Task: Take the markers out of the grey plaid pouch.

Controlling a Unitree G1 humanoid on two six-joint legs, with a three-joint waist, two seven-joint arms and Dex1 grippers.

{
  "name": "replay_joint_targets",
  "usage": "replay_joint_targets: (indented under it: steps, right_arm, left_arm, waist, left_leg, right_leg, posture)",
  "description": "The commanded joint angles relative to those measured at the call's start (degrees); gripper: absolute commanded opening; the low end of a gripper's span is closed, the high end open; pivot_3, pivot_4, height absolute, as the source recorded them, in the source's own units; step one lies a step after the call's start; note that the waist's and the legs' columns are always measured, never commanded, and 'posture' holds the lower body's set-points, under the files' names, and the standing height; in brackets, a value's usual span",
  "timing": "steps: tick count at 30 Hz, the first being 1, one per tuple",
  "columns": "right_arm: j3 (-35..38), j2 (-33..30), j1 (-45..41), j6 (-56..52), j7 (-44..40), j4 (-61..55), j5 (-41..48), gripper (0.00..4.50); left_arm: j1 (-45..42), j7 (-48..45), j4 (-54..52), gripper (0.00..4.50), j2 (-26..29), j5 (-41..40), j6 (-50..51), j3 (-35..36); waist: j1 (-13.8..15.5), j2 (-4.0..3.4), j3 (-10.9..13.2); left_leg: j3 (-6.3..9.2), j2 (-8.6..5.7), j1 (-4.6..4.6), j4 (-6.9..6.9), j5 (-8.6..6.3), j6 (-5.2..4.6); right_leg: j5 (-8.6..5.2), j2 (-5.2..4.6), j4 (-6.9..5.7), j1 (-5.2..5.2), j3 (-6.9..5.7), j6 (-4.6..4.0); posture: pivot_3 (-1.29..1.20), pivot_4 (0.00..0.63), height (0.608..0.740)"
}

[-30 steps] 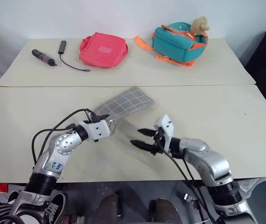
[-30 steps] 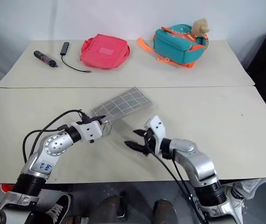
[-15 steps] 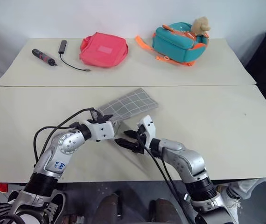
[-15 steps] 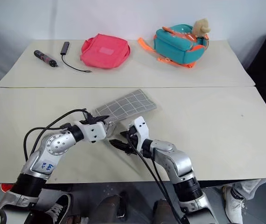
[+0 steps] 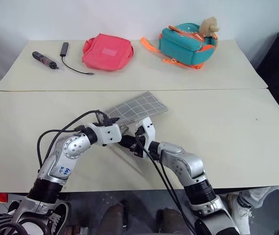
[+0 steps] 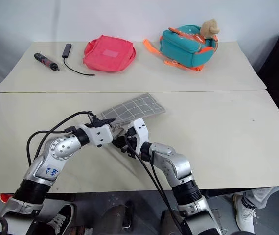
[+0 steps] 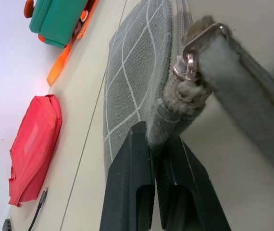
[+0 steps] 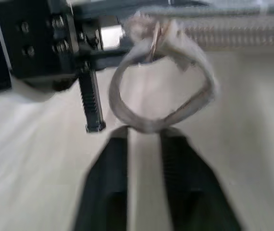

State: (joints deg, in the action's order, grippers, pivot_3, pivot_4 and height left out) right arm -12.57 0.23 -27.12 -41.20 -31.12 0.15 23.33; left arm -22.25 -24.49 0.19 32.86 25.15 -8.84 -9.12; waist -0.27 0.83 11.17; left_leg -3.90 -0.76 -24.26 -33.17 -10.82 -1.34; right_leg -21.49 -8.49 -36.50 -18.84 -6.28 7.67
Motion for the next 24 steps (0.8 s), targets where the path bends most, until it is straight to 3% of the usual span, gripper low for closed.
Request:
replay_joint_targets:
  steps: [1,16,19,24]
  right_arm:
    - [0.4,0.1,-0.4,1.3,-0.7,-1.4,0.5,0.02]
    - [3.9,-5.9,2.9,0.2,-5.1,-6.4,4.8,0.02]
    - [2.6,-5.1,3.3,-1.0,-5.5,-7.6,5.8,0.63]
    - [2.3,-4.7,3.1,-0.9,-4.0,-6.9,5.0,2.36]
  left_arm:
    - [-0.3,0.8,-2.5,0.0,-0.1,0.2,-0.3,0.2]
    - [0.5,0.9,-2.2,0.0,-0.1,-1.3,-0.2,1.6]
    - [-0.4,0.3,-2.3,0.0,-0.4,-1.8,0.5,1.3]
    - [-1.2,-0.5,-2.4,0.0,0.3,-0.6,0.0,0.3]
  waist:
    - [0.0,0.0,0.0]
    - [0.1,0.0,0.0]
    - [0.0,0.0,0.0]
    - [0.0,0.0,0.0]
  left_leg:
    - [0.0,0.0,0.0,0.0,0.0,0.0]
    - [-0.03,0.0,-0.01,-0.01,-0.01,-0.01]
    - [-0.03,0.01,-0.01,0.0,0.0,-0.02]
    - [-0.05,0.02,-0.01,0.0,0.03,-0.07]
  right_leg:
    - [0.0,0.0,0.0,0.0,0.0,0.0]
    - [0.0,-0.01,0.01,-0.01,0.02,0.0]
    - [0.0,-0.01,0.0,-0.01,0.01,0.0]
    - [0.0,-0.01,-0.01,-0.04,0.0,0.0]
  posture:
    - [0.0,0.15,0.74]
    - [0.0,0.15,0.74]
    - [0.0,0.15,0.74]
    - [0.0,0.15,0.74]
